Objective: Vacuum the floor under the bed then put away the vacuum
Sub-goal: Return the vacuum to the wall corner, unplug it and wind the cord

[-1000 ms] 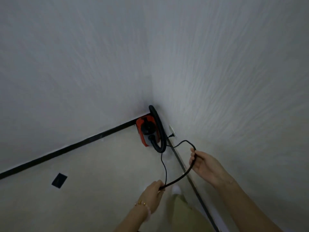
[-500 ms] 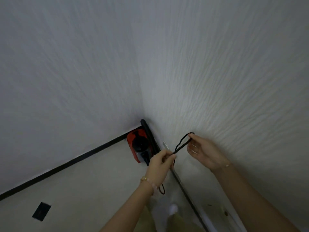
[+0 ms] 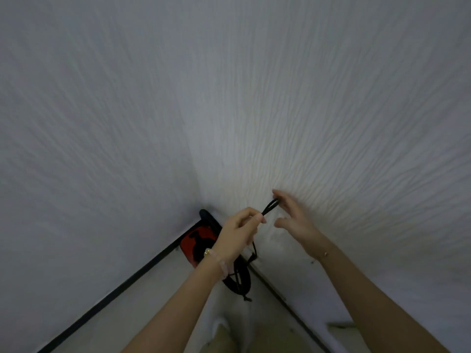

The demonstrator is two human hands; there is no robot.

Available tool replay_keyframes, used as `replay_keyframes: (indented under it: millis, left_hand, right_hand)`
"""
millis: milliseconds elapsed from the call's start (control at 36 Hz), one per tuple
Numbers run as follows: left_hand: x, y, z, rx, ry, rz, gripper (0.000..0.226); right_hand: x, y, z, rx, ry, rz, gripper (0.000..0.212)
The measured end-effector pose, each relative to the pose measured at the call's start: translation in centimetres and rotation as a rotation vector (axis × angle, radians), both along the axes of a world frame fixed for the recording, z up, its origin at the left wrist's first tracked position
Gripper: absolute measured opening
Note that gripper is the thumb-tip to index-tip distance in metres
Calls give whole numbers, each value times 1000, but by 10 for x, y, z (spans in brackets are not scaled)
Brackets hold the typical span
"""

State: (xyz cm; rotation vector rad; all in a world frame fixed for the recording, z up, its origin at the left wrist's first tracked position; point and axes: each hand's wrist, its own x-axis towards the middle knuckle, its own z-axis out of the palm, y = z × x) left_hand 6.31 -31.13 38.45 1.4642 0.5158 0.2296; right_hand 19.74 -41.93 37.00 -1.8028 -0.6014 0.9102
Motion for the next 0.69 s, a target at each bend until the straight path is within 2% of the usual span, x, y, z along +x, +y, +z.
replay_keyframes:
  millis: [83,194,250,389,444,500,528,583,694]
  left_hand:
    - [12,8,6,-52,-47,15,24]
    - [29,20,4,-170,-100,167,29]
    - [37,24,5,-236,-114,208,31]
    - [56,16,16,-349,-182,153,26]
    - [62,10,22,-437,-238,130,22]
    - [67,5,26,-484,-281,115,17]
    - [68,4,27,-486,-284,112,17]
    - [70,5,28,-405,-249,109,19]
    - [62,11,19,-222,-136,133,15]
  right_hand:
    - [4,1,2,10,9,49,63]
    - [10,-3,9,95,198,122,58]
    - [11,-6,7,127,230,153,56]
    - [3,-6,-2,156,259,197,74]
    - [-3,-2,-8,112,208,200,66]
    - [-9,3,-15,25,85,169,46]
    - [-12,5,-18,4,38,138,34]
    - [-14,7,-17,25,32,34,27]
    - [-10,4,-14,53,57,-112,37]
